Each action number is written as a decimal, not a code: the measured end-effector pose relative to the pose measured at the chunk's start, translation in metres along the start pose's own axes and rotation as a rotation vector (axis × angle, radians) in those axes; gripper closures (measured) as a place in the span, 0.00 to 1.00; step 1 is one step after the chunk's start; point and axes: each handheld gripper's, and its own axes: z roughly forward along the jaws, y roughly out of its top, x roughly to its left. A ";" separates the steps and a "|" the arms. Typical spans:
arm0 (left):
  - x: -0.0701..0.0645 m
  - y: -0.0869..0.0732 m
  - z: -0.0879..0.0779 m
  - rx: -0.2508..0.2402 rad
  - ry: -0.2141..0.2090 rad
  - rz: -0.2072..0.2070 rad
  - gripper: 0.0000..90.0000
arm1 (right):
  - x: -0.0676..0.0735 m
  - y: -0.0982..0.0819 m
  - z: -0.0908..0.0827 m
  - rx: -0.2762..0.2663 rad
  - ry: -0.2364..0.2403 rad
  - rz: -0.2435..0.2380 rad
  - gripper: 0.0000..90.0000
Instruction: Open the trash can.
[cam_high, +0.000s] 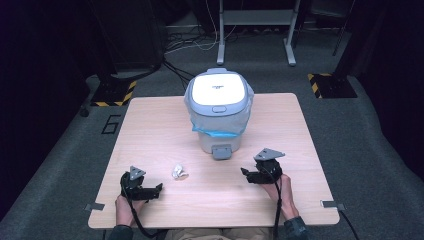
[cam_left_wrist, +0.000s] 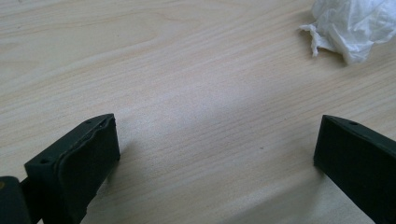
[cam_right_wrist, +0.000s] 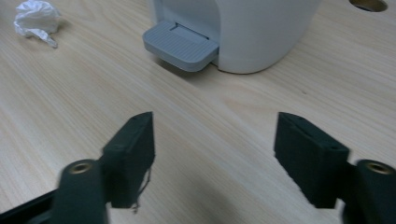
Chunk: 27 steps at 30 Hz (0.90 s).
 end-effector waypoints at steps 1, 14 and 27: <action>0.000 0.000 0.000 0.000 0.000 0.000 0.00 | 0.001 0.001 0.001 -0.001 0.000 -0.004 0.47; 0.000 0.000 0.000 0.000 0.000 0.000 0.00 | 0.014 0.008 0.016 -0.022 -0.002 -0.045 1.00; 0.000 0.000 0.000 0.001 -0.002 0.000 0.00 | 0.023 0.015 0.027 -0.039 -0.012 -0.057 1.00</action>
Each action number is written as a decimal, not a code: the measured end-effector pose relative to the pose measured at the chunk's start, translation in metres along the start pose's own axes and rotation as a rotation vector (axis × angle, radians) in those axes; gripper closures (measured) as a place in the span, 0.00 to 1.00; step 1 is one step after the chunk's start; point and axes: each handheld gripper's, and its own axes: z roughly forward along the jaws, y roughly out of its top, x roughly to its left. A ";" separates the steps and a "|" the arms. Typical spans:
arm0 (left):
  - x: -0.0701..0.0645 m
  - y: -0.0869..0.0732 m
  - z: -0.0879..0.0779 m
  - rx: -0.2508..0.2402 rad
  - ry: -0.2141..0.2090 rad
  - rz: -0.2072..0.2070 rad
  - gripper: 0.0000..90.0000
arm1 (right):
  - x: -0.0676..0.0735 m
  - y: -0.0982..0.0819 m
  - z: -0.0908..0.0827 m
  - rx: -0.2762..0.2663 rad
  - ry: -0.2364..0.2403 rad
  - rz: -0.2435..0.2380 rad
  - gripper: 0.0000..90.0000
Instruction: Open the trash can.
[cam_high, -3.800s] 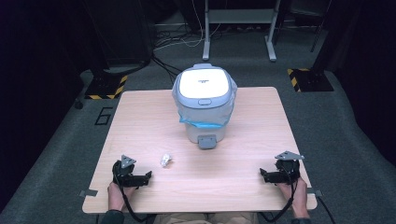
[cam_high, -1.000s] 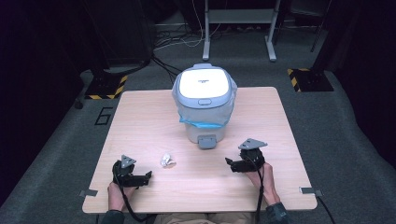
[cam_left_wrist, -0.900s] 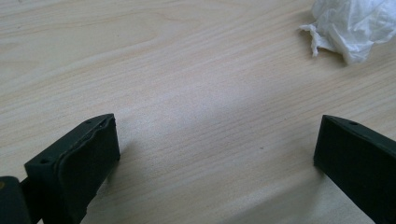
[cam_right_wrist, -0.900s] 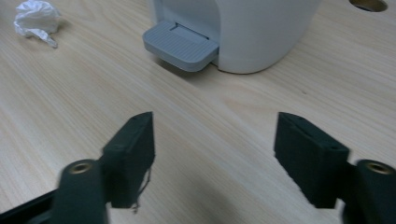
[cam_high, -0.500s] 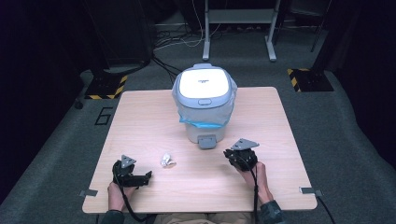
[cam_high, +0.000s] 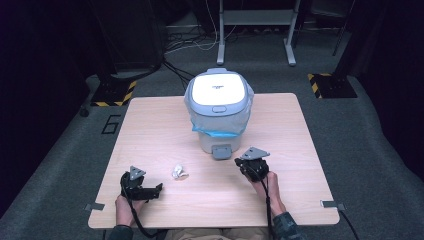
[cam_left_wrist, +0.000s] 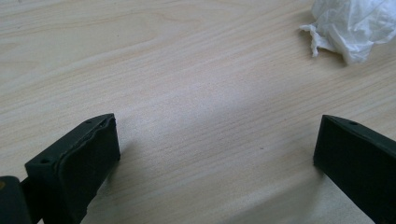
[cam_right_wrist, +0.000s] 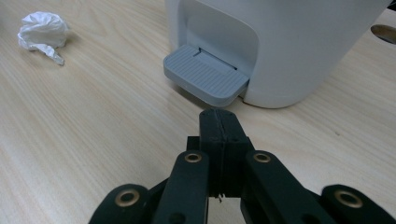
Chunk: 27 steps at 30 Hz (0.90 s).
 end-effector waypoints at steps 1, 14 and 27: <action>0.000 0.000 0.000 0.000 0.002 0.000 0.00 | 0.000 0.001 0.001 -0.003 0.000 -0.005 1.00; 0.000 0.000 0.000 0.000 0.000 0.000 0.00 | 0.003 0.006 0.015 -0.032 -0.015 -0.006 1.00; 0.000 0.000 0.000 0.000 0.001 0.000 0.00 | 0.002 0.008 0.022 -0.077 -0.049 -0.012 1.00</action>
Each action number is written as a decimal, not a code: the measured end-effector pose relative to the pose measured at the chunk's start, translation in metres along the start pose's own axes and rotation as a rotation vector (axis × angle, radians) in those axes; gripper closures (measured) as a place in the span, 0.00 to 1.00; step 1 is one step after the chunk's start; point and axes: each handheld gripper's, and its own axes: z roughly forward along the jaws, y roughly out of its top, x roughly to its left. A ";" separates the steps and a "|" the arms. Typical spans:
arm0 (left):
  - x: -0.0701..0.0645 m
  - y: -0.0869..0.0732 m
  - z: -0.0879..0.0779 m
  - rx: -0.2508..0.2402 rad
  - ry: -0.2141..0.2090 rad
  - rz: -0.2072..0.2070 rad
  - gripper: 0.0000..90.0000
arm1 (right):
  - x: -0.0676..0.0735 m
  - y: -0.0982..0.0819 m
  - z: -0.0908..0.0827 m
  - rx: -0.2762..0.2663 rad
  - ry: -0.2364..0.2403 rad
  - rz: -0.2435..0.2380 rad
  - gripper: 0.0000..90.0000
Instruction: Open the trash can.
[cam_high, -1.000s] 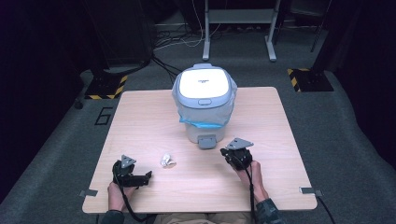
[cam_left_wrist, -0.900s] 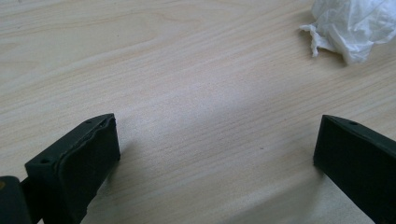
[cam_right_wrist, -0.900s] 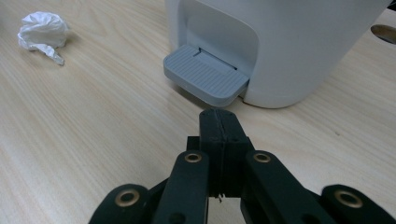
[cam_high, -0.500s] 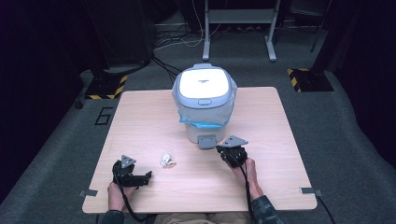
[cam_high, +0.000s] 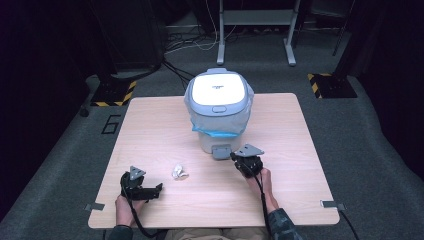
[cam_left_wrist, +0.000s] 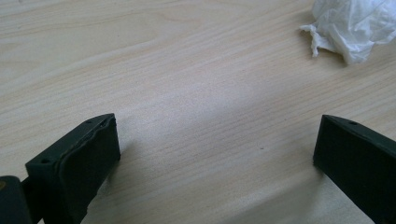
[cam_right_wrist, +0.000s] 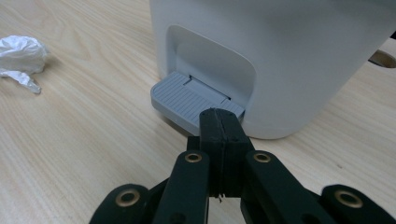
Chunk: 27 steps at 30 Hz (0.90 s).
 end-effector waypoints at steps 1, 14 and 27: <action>0.000 0.000 0.000 0.000 0.000 0.000 0.00 | 0.001 0.001 0.001 0.002 0.000 0.001 1.00; 0.000 0.000 0.000 0.000 0.000 0.000 0.00 | 0.007 0.010 0.028 0.047 -0.016 -0.090 1.00; 0.000 0.000 0.000 -0.001 0.001 0.000 0.00 | 0.008 0.005 0.031 0.038 -0.023 -0.079 1.00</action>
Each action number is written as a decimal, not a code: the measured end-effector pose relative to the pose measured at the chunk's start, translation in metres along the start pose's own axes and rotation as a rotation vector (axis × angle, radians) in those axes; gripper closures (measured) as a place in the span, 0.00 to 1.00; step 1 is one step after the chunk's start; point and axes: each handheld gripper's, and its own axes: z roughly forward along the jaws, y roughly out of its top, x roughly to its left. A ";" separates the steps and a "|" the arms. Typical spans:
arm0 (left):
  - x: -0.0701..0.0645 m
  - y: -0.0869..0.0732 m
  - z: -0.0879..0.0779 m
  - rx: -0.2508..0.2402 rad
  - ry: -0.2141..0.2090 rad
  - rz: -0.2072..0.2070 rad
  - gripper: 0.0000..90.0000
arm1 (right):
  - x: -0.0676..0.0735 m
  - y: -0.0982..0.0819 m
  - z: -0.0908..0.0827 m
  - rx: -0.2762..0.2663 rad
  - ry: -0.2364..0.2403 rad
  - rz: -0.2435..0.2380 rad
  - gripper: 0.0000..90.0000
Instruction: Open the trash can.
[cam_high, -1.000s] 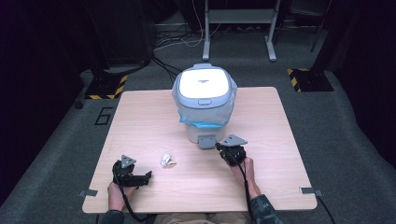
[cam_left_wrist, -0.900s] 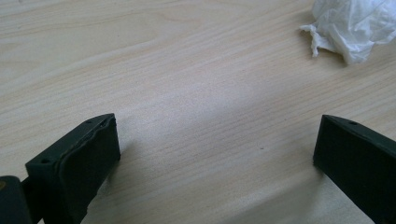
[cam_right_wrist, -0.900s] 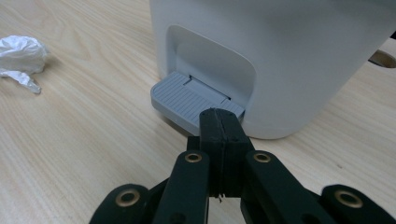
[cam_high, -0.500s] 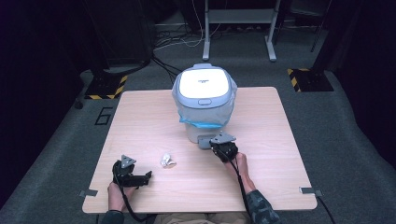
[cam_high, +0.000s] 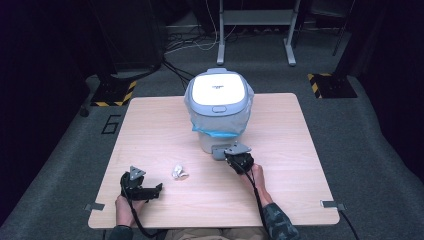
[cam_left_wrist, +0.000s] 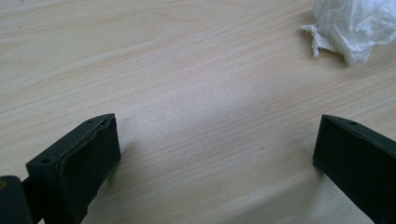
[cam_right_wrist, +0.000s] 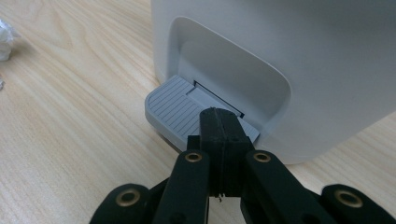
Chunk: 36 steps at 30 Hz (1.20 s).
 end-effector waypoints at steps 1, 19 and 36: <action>0.000 0.000 0.000 0.001 0.000 -0.001 0.00 | 0.000 -0.001 0.000 -0.004 0.000 0.001 1.00; 0.000 0.000 0.000 -0.001 0.002 -0.001 0.00 | -0.001 -0.009 0.002 -0.038 0.010 0.040 1.00; 0.000 0.000 0.000 0.000 0.005 0.001 0.00 | -0.003 -0.012 0.004 -0.028 0.030 0.069 1.00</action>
